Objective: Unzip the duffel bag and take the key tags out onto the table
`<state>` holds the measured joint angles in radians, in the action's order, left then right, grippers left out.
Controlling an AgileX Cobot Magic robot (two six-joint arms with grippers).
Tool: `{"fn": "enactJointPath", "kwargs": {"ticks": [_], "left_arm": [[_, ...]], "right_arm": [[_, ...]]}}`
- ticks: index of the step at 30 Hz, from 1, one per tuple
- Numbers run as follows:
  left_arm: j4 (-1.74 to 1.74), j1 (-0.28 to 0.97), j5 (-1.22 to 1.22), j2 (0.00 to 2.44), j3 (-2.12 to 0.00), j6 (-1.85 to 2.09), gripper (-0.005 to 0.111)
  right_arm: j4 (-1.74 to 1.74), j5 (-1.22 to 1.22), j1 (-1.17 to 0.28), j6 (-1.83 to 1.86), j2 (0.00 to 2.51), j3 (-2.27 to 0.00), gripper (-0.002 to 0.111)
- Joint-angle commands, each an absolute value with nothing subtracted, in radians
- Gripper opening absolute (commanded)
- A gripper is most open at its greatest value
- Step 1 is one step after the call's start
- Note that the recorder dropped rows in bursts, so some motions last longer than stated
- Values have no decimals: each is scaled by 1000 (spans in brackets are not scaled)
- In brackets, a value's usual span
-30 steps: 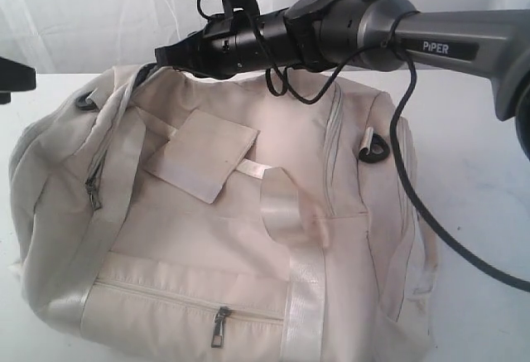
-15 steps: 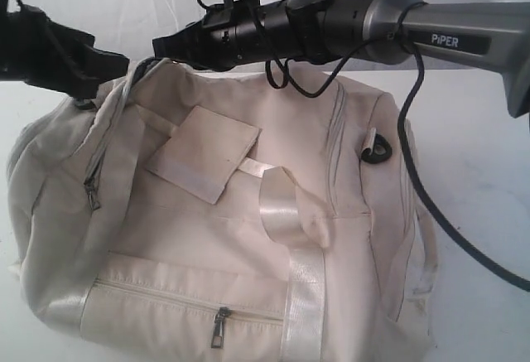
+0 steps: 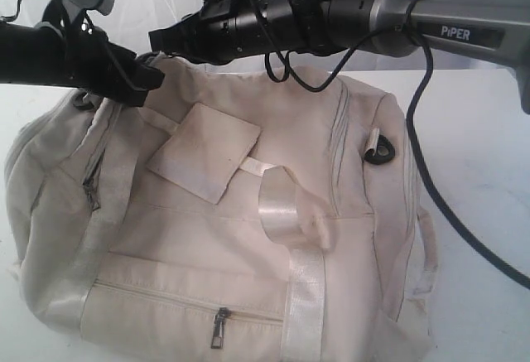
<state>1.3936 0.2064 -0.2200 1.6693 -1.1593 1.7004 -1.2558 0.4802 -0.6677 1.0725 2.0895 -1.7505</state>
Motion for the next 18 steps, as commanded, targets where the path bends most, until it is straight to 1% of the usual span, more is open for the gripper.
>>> {"fn": "enactJointPath", "kwargs": {"ticks": [1,6,7,13,18], "left_arm": [[1419,211,-179,1679,-1165,1701,43],[1430,211,-169,1673,-1165,1698,2],[1430,211,-169,1666,-1165,1698,0],[1430,211,-146,1612,-1165,1698,0],[1430,211,-122,1588,-1165,1698,0]], "right_arm": [[-1261,488,-660,1068,2065,-1760,0],[-1259,449,-660,1068,2067,-1760,0],[-1254,427,-660,1068,2067,-1760,0],[-1254,273,-657,1068,2067,-1760,0],[-1248,251,-649,1068,2069,-1760,0]]}}
